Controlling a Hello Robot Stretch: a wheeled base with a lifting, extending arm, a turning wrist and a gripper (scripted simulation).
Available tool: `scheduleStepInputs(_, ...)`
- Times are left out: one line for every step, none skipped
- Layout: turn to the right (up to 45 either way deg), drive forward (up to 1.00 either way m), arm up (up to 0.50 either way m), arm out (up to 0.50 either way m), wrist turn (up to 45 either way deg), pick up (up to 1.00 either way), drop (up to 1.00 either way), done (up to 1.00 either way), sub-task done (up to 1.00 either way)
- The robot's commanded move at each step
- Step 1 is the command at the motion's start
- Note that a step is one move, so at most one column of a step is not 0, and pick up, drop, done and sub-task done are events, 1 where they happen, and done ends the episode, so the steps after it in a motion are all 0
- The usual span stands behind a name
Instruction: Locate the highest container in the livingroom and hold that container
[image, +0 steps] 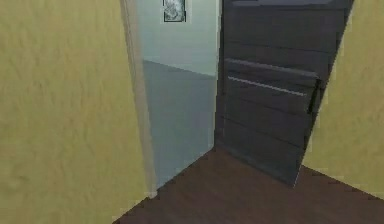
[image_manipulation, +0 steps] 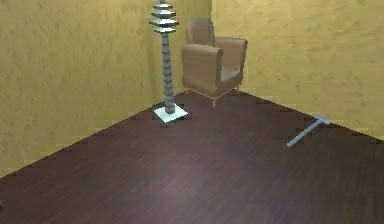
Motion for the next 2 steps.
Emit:
scheduleStepInputs(3.0,0.00,0.00,0.00,0.0,0.00,0.00,0.00,0.00)
scheduleStepInputs(0.0,1.00,0.00,0.00,0.0,0.00,0.00,0.00,0.00)
